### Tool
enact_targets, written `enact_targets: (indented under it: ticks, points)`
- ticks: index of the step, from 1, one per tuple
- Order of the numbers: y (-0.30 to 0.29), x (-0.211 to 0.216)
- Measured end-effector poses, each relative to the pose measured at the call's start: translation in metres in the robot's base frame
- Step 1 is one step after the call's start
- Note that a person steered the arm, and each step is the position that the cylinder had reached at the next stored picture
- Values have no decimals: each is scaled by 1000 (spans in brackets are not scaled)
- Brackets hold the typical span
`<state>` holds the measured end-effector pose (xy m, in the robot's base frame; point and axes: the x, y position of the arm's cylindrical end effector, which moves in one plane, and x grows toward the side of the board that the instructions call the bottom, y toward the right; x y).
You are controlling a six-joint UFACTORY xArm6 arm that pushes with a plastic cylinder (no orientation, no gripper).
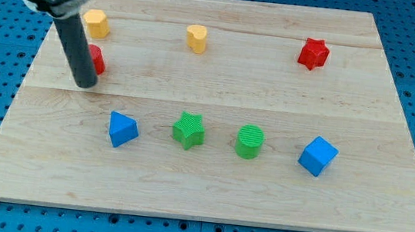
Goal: Slightly move the yellow heart towards the top center of the board
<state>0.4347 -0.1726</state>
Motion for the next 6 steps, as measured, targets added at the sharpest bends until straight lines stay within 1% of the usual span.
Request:
enact_targets:
  ticks: [1, 3, 4, 5, 6]
  points:
    - [74, -29]
    - [102, -119]
    - [127, -128]
    - [125, -98]
    - [162, -80]
